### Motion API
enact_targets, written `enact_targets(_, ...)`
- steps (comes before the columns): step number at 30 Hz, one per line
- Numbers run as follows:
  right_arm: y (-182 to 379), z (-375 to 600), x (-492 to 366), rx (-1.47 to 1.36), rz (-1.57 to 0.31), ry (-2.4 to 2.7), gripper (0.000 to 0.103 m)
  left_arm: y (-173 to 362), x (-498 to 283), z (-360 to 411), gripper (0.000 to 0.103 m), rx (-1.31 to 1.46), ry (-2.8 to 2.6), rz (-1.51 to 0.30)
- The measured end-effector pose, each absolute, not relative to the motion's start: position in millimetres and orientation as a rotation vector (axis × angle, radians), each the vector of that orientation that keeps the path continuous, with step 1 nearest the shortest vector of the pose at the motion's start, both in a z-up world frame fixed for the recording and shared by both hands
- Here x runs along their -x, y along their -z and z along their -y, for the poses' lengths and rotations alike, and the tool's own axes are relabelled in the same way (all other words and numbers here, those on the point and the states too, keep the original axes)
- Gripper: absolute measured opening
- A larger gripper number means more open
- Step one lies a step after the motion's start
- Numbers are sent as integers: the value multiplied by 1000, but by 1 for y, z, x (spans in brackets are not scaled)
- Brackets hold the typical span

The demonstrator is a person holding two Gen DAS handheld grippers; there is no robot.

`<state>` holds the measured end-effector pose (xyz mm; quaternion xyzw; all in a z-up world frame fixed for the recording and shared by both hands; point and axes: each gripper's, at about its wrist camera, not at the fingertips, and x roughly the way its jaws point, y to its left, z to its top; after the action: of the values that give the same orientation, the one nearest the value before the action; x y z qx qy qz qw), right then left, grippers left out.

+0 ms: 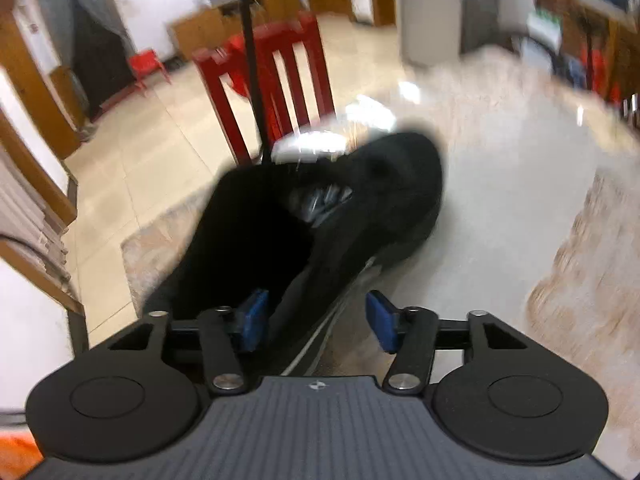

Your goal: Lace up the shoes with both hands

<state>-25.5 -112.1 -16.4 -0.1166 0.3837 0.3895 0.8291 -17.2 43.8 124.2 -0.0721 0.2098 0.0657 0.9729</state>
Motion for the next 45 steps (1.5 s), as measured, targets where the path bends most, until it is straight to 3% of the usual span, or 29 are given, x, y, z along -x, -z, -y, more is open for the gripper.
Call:
enact_targets(5, -22, 124, 29, 255, -553, -878, 65, -122, 22, -50, 1, 163, -134, -430)
enact_targets(12, -1, 61, -3, 194, -574, -953, 62, -124, 29, -54, 1, 169, -136, -433)
enact_targets(13, 2, 52, -7, 205, -570, -948, 41, -125, 29, -55, 1, 167, -135, -433)
enact_targets(14, 4, 43, -12, 215, -593, -952, 6, -125, 29, -55, 1, 166, -133, -433)
enact_targets(17, -16, 48, -28, 50, -701, -1018, 1, -135, 29, -55, 1, 134, -124, -405)
enact_targets(23, -104, 87, -28, -142, -534, -1152, 2, -169, 32, -51, 1, 88, -66, -316)
enact_targets(30, -101, 90, -40, -138, -604, -1149, 3, -179, 37, -43, 2, 59, -53, -274)
enact_targets(33, -85, 84, -23, -51, -675, -1262, 12, -166, 43, -50, 3, 87, -77, -308)
enact_targets(35, -71, 77, -1, 76, -733, -1364, 44, -152, 50, -60, 5, 106, -125, -351)
enact_targets(38, -48, 77, 49, 310, -724, -1459, 45, -123, 61, -83, 5, 152, -234, -461)
enact_targets(39, -41, 82, 65, 371, -697, -1463, 46, -111, 66, -91, 10, 160, -271, -516)
enact_targets(41, -28, 95, 75, 398, -719, -1416, 55, -90, 75, -102, 29, 140, -340, -623)
enact_targets(42, -21, 102, 75, 393, -749, -1384, 56, -80, 79, -106, 44, 132, -361, -672)
enact_targets(45, -4, 120, 54, 264, -907, -1231, 56, -59, 81, -113, 56, 148, -370, -782)
